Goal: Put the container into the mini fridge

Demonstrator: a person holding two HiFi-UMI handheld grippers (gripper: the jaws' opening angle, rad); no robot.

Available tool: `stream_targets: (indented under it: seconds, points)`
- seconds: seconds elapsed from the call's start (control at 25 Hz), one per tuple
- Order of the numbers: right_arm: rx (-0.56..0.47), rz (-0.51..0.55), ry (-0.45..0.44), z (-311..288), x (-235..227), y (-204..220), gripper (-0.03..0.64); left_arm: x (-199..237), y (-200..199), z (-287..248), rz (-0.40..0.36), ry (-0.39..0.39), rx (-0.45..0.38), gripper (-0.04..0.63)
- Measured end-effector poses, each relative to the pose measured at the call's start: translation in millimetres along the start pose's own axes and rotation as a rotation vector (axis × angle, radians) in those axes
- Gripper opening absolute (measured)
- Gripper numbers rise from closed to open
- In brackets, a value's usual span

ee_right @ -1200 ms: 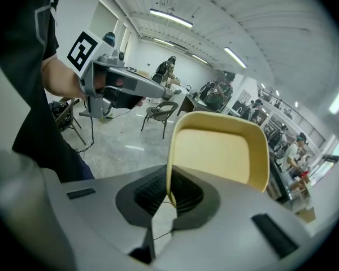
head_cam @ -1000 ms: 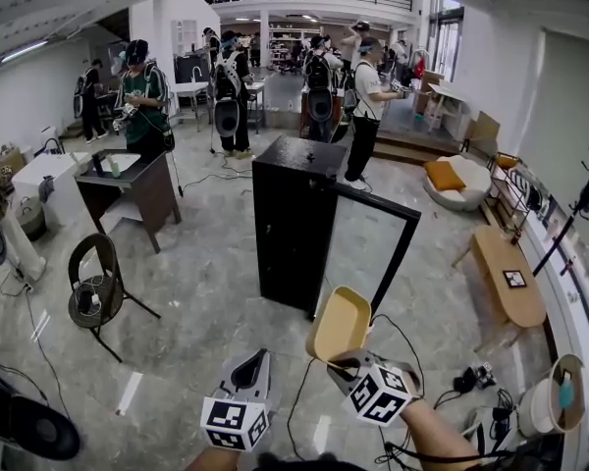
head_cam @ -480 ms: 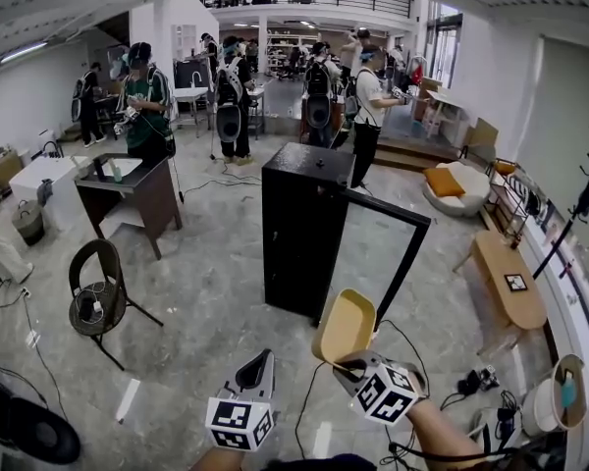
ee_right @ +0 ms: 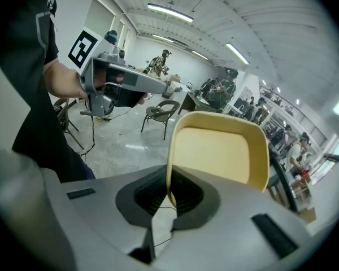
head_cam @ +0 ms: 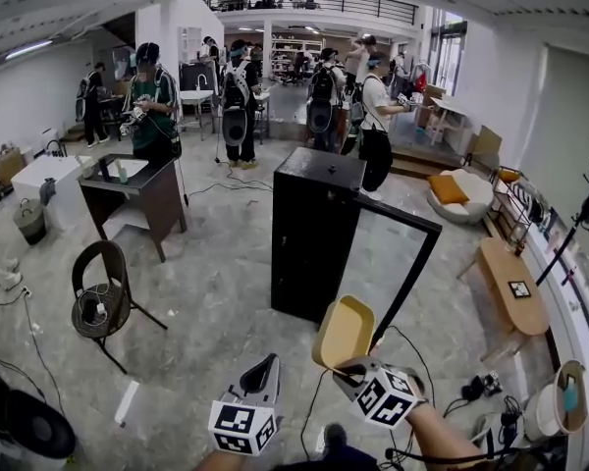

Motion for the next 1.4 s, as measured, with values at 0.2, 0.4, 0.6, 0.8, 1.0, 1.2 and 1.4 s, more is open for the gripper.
stream_targets:
  seconds: [0.2, 0.4, 0.6, 0.8, 1.0, 1.2, 1.4]
  points:
    - [-0.020, 0.018, -0.021, -15.5, -14.4, -4.2, 0.020, 15.3, 2.7, -9.1, 0.016, -0.040, 0.005, 0.006]
    - [-0.049, 0.038, -0.022, -32.0, -47.4, -3.1, 0.018, 19.4, -7.7, -31.4, -0.008, -0.055, -0.009, 0.006]
    - [-0.073, 0.051, -0.024, -43.6, -88.9, 2.9, 0.018, 30.4, -20.2, -64.2, -0.019, -0.089, -0.031, 0.006]
    - [-0.088, 0.052, -0.026, -55.3, -132.2, 16.0, 0.018, 37.7, -27.3, -108.8, -0.014, -0.106, -0.041, 0.006]
    - [-0.108, 0.039, -0.038, -66.8, -168.3, 32.8, 0.018, 38.8, -27.4, -150.9, -0.021, -0.118, -0.022, 0.006]
    - [-0.114, 0.038, -0.064, -79.1, -198.4, 48.1, 0.018, 46.4, -27.0, -186.8, -0.010, -0.154, -0.005, 0.008]
    - [-0.124, 0.047, -0.073, -87.2, -228.6, 63.6, 0.018, 46.0, -28.7, -222.0, -0.017, -0.163, 0.004, 0.006]
Point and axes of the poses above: the fingertips, and each gripper's own axes: z backward along the fingers, x to its left, y out of its underside, the point moved 5 cm from there along z, backward along the fingers, and after that the axes turned 11 degrees about z, right-handed, at the moved point
